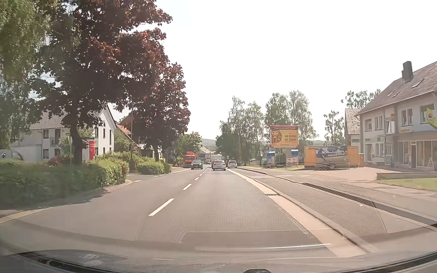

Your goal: Follow the waypoints while adhering to traffic rules and regulations

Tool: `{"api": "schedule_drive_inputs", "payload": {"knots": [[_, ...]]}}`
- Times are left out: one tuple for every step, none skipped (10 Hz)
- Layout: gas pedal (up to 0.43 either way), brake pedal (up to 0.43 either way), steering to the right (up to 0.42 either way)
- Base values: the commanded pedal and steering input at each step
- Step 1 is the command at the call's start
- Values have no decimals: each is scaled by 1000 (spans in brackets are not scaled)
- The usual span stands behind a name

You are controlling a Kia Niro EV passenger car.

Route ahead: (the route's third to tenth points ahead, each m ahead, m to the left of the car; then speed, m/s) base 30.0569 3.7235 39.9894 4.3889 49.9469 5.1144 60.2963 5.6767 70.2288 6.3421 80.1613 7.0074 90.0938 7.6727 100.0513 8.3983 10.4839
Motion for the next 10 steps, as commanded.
{"api": "schedule_drive_inputs", "payload": {"knots": [[39, 0, -14], [28, 0, -15], [28, 0, -16], [28, 0, -16], [28, 0, -17], [47, 0, -16], [59, 0, -17], [67, 0, -17], [87, 0, -17], [98, 0, -17]]}}
